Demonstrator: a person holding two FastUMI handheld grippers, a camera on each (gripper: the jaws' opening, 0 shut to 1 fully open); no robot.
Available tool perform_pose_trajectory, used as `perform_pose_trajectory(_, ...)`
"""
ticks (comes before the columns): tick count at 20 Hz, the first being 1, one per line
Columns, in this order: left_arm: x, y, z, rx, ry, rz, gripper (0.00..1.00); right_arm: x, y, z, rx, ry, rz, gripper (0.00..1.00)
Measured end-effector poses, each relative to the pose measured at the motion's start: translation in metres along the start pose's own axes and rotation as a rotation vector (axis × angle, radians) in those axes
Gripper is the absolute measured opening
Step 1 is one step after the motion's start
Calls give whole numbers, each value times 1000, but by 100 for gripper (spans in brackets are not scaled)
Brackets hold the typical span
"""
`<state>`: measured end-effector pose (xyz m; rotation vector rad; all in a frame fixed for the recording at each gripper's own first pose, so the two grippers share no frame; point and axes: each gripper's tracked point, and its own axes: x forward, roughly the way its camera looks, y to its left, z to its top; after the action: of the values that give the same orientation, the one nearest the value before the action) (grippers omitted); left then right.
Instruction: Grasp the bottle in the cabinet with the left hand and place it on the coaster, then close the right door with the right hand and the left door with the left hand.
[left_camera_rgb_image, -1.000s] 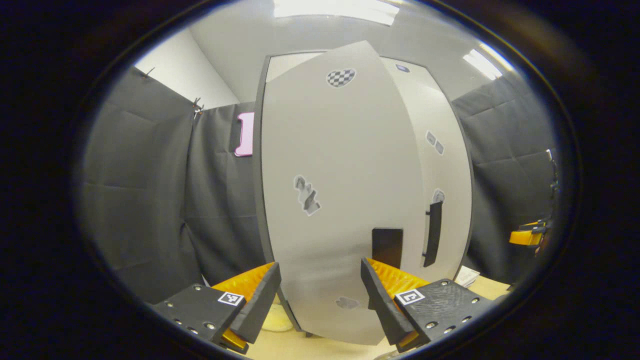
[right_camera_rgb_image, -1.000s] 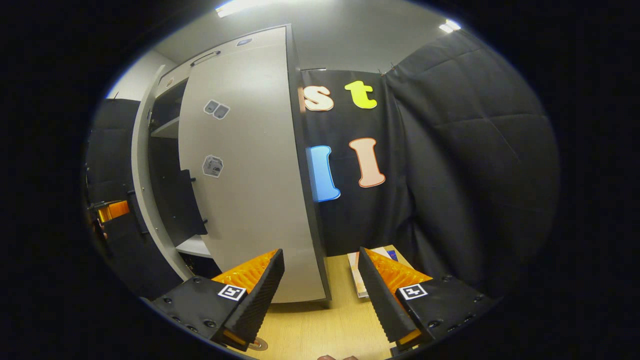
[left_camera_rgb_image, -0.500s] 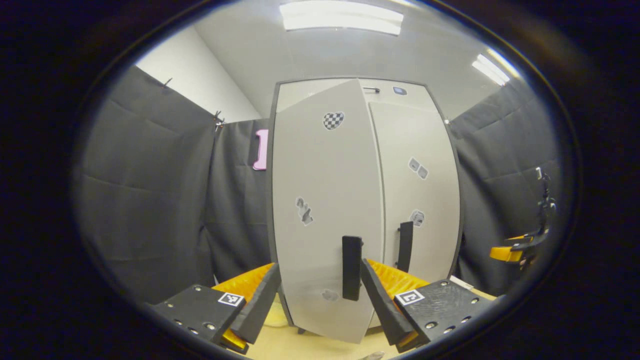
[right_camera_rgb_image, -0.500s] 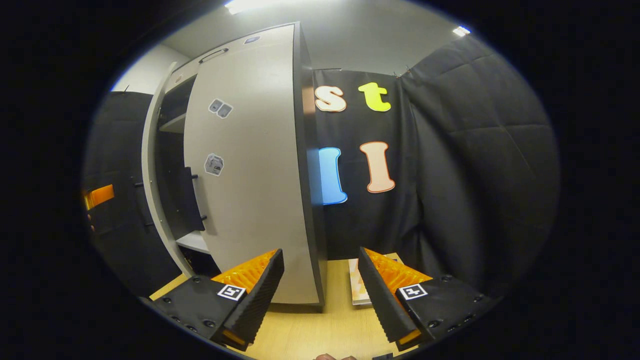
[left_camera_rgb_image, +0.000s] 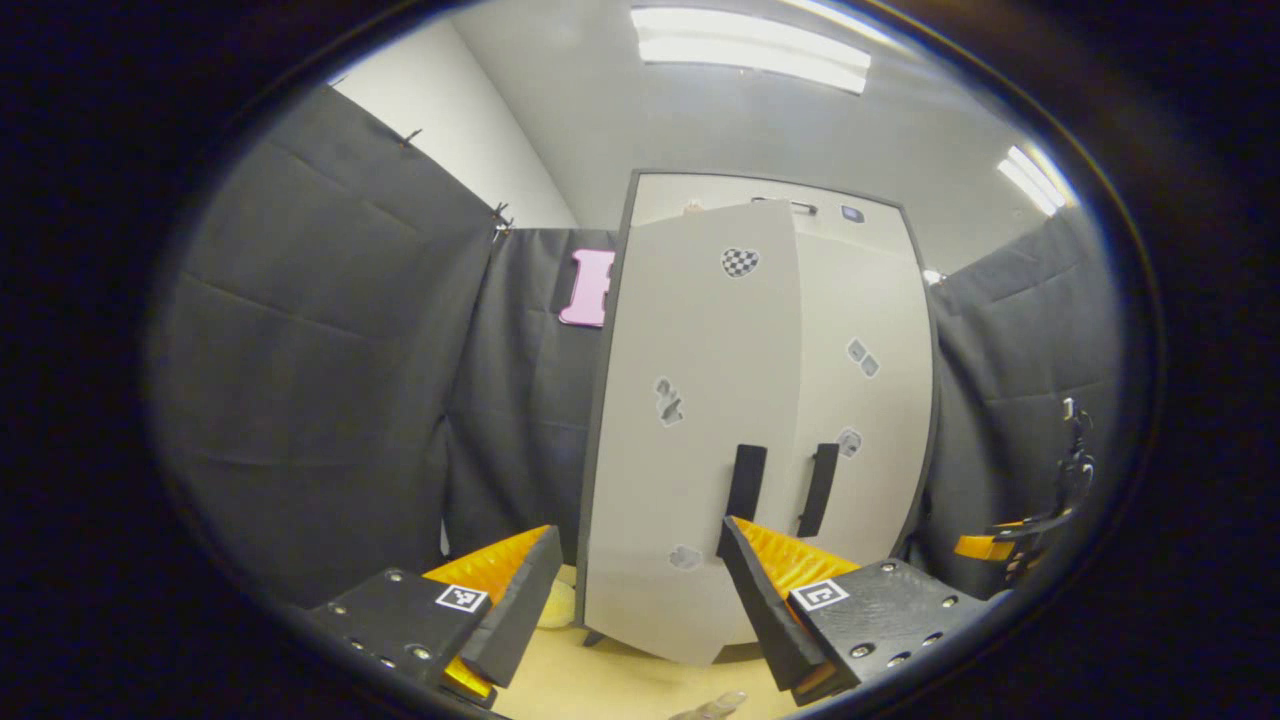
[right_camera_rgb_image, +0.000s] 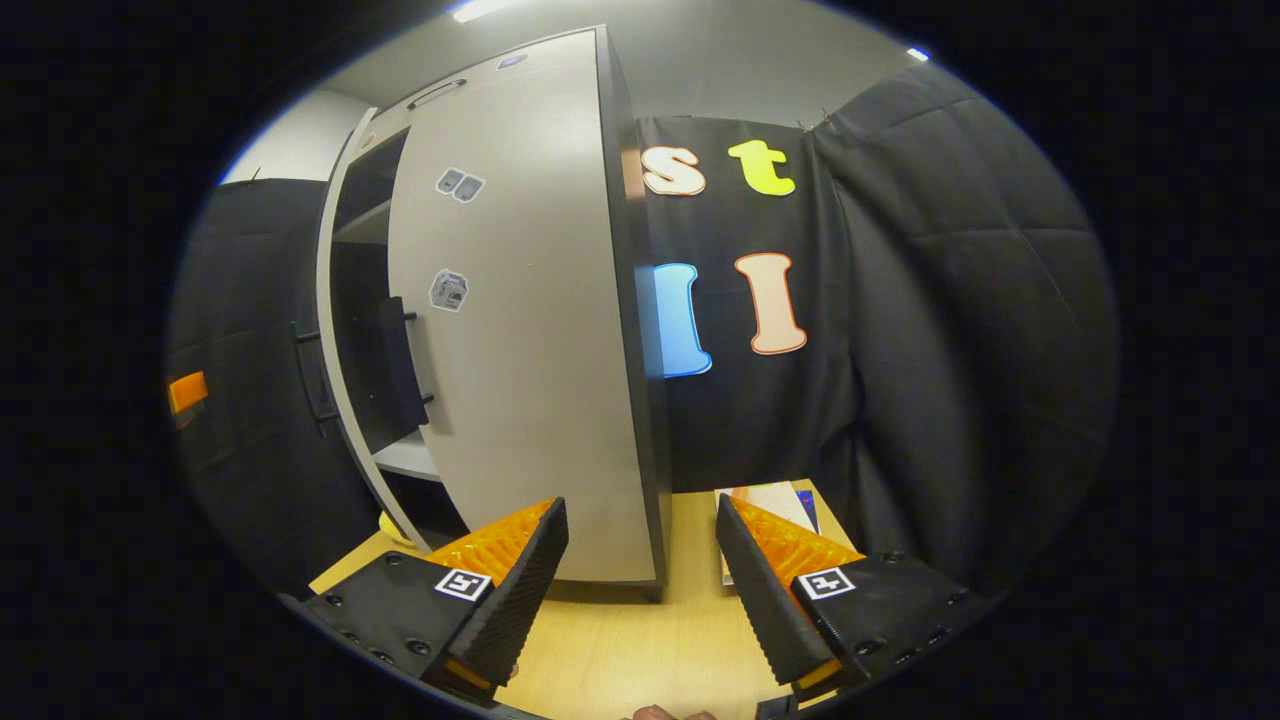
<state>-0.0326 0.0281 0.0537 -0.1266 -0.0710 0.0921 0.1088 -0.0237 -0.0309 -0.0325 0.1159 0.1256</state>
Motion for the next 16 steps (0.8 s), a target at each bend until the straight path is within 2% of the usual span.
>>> perform_pose_trajectory(2,-1,15,-3,-13,17,6,94,-6,7,-2,-11,-3,-18,95)
perform_pose_trajectory(4,-4,30,-2,-20,5,23,94,-13,9,0,-11,-23,-40,92)
perform_pose_trajectory(5,-5,35,-1,-29,3,25,94,-17,11,1,-2,-35,-47,95)
perform_pose_trajectory(6,-7,37,-2,-38,5,15,94,-15,11,2,10,-43,-54,92)
perform_pose_trajectory(8,-7,42,-4,-32,11,-6,94,-18,14,4,31,-56,-63,92)
perform_pose_trajectory(10,-5,52,-5,-14,15,2,94,-21,17,6,25,-62,-80,95)
perform_pose_trajectory(11,-4,55,-6,-13,16,2,94,-23,18,7,22,-67,-89,92)
perform_pose_trajectory(12,-4,58,-7,-18,14,2,94,-23,22,7,24,-69,-88,95)
perform_pose_trajectory(16,-4,63,-15,-35,6,-24,94,-28,29,3,32,-50,-83,95)
